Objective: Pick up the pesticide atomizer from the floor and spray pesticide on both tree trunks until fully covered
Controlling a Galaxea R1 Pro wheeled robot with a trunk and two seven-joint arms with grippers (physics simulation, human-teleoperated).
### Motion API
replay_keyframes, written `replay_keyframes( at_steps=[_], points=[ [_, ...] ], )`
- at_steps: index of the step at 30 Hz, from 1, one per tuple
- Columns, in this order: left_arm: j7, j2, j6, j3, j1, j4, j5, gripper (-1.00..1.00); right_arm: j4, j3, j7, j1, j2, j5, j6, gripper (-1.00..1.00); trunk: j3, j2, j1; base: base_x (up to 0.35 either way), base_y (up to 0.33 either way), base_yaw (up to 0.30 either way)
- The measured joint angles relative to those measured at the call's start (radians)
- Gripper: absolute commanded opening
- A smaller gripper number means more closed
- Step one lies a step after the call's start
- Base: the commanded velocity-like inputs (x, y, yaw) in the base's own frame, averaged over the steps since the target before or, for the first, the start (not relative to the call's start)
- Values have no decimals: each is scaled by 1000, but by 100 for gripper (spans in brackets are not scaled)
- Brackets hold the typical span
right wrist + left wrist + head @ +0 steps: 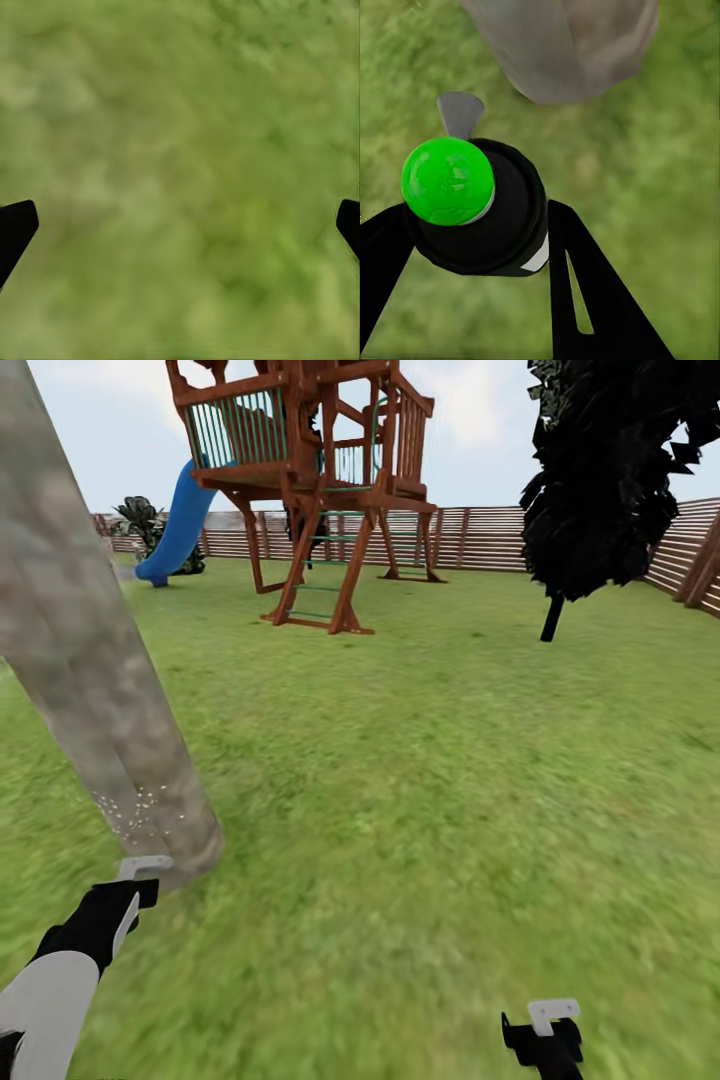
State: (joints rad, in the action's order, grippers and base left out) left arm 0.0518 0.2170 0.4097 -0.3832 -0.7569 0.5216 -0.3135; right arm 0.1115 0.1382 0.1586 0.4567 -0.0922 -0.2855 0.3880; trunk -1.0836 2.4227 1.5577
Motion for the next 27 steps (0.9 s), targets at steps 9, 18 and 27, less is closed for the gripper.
replay_keyframes(
  at_steps=[9, 18, 27],
  points=[
    [0, -2, -2, -1, 0, 1, 0, -100, 0, 1, 0, 0, -3, 0, 0, 100, 0, 0, 0, 199, -231, 36],
    [0, 0, -2, -5, 0, 3, 0, -100, 0, 0, 0, 0, -2, 0, 0, 100, 0, 0, 0, 201, -230, 92],
    [2, 0, -3, -6, 0, 3, 0, -100, 0, 0, 0, 0, -2, 0, 0, 100, 0, 0, 0, 200, -230, 277]
  ],
)
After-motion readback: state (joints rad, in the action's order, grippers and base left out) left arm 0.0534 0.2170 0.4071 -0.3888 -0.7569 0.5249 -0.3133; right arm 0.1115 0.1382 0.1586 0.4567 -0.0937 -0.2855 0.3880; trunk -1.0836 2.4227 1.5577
